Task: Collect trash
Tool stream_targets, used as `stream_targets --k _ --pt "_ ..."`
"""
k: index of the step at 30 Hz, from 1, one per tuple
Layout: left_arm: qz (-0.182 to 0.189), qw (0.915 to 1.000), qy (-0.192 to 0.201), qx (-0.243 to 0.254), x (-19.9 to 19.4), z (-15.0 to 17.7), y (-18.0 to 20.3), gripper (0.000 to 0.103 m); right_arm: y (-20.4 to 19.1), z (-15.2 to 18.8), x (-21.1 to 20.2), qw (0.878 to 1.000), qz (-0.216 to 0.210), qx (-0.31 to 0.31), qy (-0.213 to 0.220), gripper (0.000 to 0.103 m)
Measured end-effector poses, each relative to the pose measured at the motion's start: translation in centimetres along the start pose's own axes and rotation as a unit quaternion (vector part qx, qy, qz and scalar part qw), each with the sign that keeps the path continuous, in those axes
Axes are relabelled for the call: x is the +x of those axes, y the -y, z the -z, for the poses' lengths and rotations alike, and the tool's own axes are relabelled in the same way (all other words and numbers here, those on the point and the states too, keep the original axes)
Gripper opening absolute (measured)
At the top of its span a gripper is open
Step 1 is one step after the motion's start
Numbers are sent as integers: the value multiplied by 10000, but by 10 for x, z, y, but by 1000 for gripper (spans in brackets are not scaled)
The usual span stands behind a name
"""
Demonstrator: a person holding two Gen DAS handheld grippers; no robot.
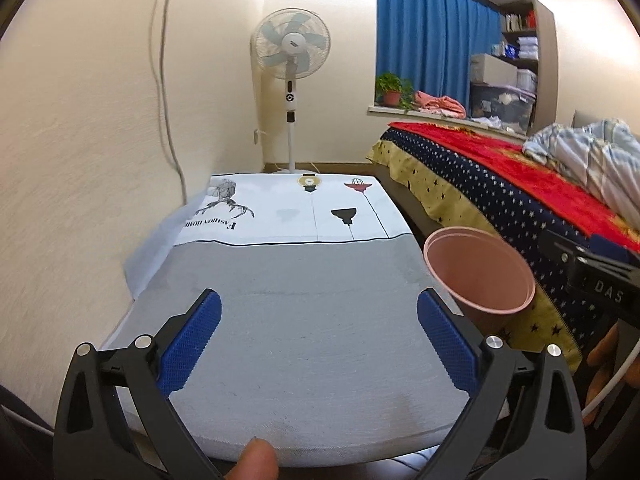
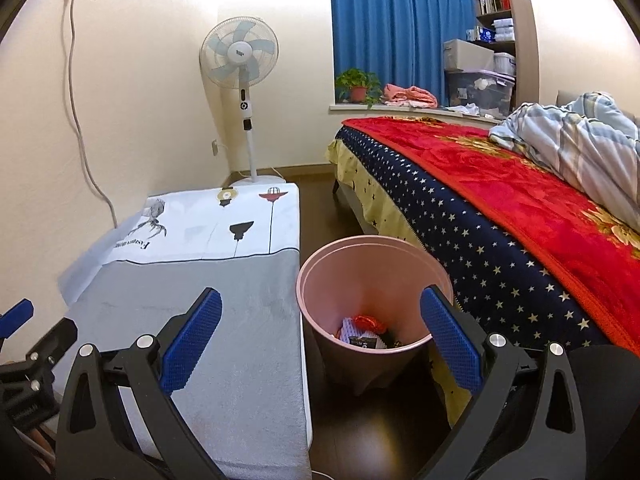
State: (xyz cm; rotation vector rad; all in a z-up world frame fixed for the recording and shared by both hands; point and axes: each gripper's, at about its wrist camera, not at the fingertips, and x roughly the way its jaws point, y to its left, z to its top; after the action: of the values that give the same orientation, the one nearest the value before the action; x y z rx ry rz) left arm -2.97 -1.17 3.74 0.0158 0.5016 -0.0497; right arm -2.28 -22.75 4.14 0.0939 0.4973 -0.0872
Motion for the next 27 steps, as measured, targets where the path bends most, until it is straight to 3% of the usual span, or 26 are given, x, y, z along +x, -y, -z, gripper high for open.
stream_targets --k 12,27 --pt "34 9994 -129 -328 9 3 -9 95 -7 6 8 9999 -8 -51 -114 98" --pt "73 9992 -188 -345 14 7 -4 95 -10 6 8 9999 -17 -67 -104 98"
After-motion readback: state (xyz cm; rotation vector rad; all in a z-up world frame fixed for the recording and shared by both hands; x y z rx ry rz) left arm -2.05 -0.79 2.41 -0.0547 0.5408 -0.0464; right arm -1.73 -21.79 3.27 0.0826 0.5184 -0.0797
